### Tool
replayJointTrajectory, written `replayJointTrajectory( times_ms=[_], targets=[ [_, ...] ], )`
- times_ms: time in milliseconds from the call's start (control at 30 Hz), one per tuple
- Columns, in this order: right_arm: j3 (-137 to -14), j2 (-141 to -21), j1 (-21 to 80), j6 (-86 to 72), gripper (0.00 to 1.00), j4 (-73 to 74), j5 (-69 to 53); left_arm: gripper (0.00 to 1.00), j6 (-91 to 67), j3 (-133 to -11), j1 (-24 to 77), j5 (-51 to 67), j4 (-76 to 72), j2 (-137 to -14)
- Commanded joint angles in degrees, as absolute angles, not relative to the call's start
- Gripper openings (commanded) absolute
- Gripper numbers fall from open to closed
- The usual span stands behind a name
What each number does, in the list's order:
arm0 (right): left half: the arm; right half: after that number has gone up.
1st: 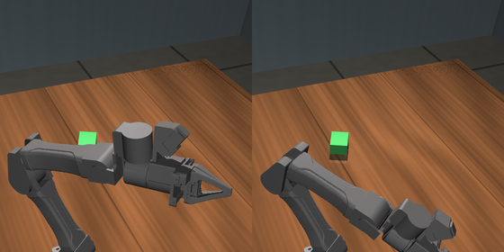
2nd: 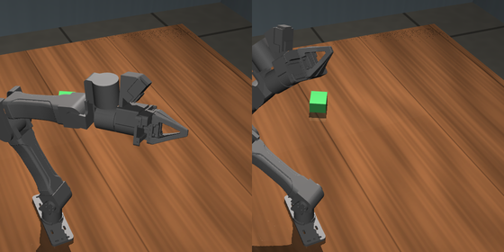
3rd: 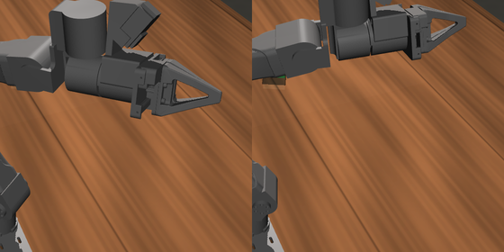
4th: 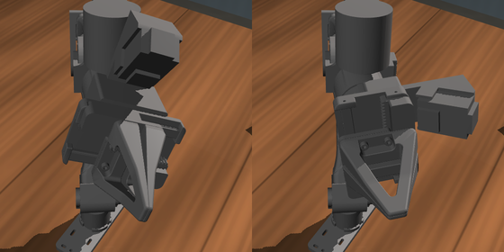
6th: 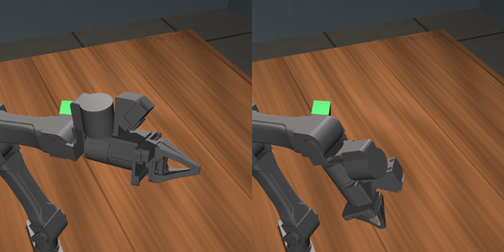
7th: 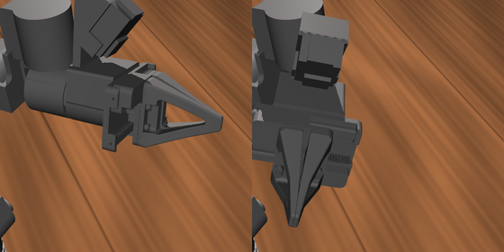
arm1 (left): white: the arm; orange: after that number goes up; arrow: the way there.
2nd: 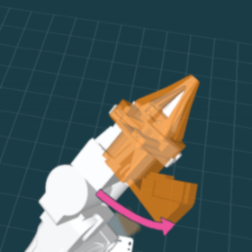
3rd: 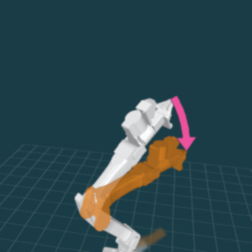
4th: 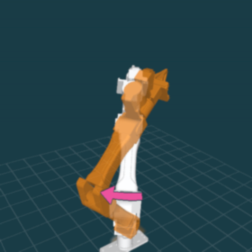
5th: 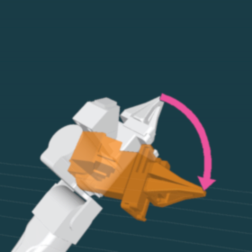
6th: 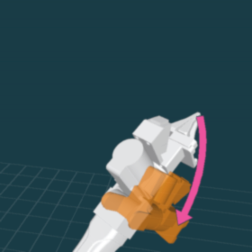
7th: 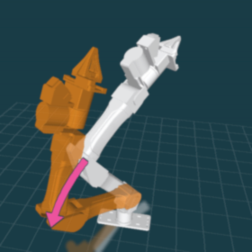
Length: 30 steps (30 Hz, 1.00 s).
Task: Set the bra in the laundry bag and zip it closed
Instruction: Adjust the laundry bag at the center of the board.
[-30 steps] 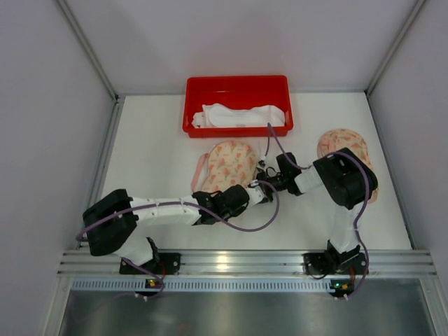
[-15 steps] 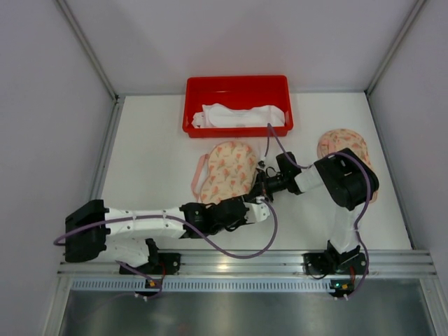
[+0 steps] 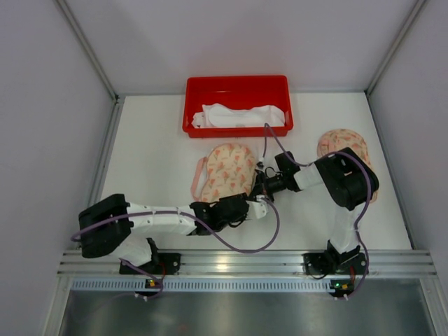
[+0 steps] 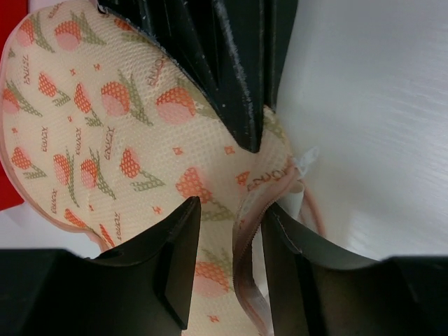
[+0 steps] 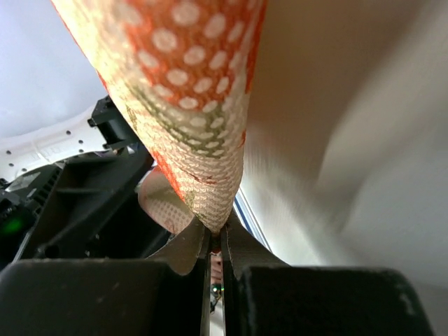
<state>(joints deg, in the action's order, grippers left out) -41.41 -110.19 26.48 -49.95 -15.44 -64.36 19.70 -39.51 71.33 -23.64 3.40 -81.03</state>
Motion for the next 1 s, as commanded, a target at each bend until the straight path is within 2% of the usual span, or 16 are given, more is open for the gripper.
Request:
replayJointTrajectory(
  times_ms=[0, 167, 367, 467, 600, 733, 900, 967],
  targets=[
    [-43.3, -108.8, 27.2, -44.7, 0.0, -7.3, -66.4, 0.45, 21.1, -39.0, 68.3, -24.2, -3.8, -83.1],
    [-44.1, -108.9, 27.4, -44.6, 0.0, -6.4, -66.7, 0.45, 22.4, -40.1, 68.0, -24.2, -5.6, -86.9],
    [-45.0, -109.0, 27.9, -44.8, 0.0, -5.9, -66.7, 0.51, 23.0, -42.4, 68.3, -25.2, -5.5, -87.9],
    [-46.1, -109.5, 27.9, -42.4, 0.0, -2.7, -66.4, 0.6, 20.6, -44.5, 68.5, -18.5, 3.3, -82.5],
    [-47.4, -110.4, 27.8, -41.1, 0.0, -0.7, -66.2, 0.65, 18.3, -47.9, 69.2, -12.9, 14.0, -78.8],
    [-48.4, -111.5, 27.8, -40.5, 0.0, -0.2, -66.3, 0.66, 17.7, -50.4, 69.4, -10.6, 22.2, -77.5],
    [-48.6, -111.4, 27.7, -39.7, 0.0, 2.1, -66.2, 0.68, 26.3, -54.7, 69.7, 3.0, 32.4, -76.4],
    [-48.6, -111.3, 27.7, -39.3, 0.0, 2.5, -66.0, 0.68, 29.1, -60.5, 70.7, 4.5, 36.3, -80.2]
  ],
)
